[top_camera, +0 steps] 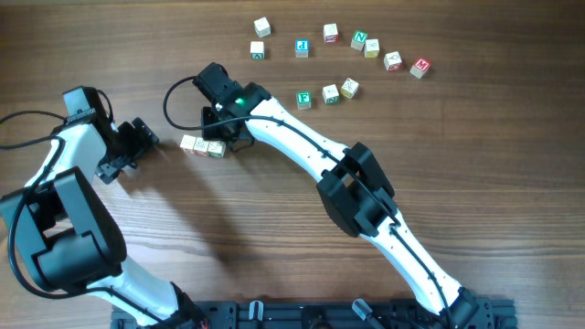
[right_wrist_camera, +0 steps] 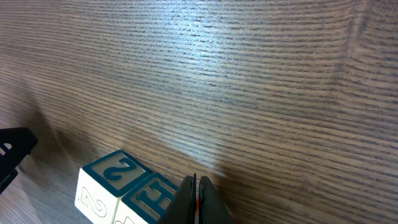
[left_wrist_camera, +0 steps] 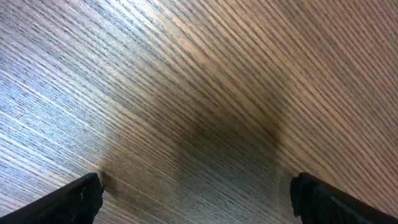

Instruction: Form a horizontal line

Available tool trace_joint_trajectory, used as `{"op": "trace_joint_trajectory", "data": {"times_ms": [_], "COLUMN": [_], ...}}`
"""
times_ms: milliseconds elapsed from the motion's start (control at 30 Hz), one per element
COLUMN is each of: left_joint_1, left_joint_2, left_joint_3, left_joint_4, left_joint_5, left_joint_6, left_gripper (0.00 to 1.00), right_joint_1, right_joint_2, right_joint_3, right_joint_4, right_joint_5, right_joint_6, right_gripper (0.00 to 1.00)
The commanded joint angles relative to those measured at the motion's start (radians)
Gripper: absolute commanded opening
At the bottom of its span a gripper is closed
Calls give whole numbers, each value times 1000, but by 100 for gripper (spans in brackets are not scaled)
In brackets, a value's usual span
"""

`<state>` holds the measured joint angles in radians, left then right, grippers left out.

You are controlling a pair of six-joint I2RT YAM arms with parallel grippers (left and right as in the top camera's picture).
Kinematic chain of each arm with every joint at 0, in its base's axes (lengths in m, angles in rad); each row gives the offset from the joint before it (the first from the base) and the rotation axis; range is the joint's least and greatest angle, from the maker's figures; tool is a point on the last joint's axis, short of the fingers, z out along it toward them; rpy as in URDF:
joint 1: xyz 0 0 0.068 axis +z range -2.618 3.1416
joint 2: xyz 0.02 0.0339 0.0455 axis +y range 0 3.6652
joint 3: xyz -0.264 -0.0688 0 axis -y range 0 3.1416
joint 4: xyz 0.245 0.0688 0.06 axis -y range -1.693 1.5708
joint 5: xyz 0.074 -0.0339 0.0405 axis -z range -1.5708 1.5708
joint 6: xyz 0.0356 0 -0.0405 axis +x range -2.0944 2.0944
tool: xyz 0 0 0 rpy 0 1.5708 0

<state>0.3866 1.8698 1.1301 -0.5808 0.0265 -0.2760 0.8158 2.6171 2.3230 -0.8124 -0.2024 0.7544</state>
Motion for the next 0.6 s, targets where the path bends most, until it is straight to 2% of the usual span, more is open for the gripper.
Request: {"op": "trace_joint_trajectory", "data": {"times_ms": [0,567], "left_joint_1": [2,2], "left_joint_2": [-24,-24], "left_joint_3": [-10,-10], "left_joint_4": [0,0], "left_joint_5": [-10,-10], "left_joint_6": [-2,-2], "left_gripper": [100,100], "right_joint_1": [6,5], "right_joint_2": [25,25], "right_joint_3": [-6,-6], "right_joint_4": [3,18], "right_joint_5": [-16,0], "right_joint_6": [-23,-35], "right_gripper": [5,5]}}
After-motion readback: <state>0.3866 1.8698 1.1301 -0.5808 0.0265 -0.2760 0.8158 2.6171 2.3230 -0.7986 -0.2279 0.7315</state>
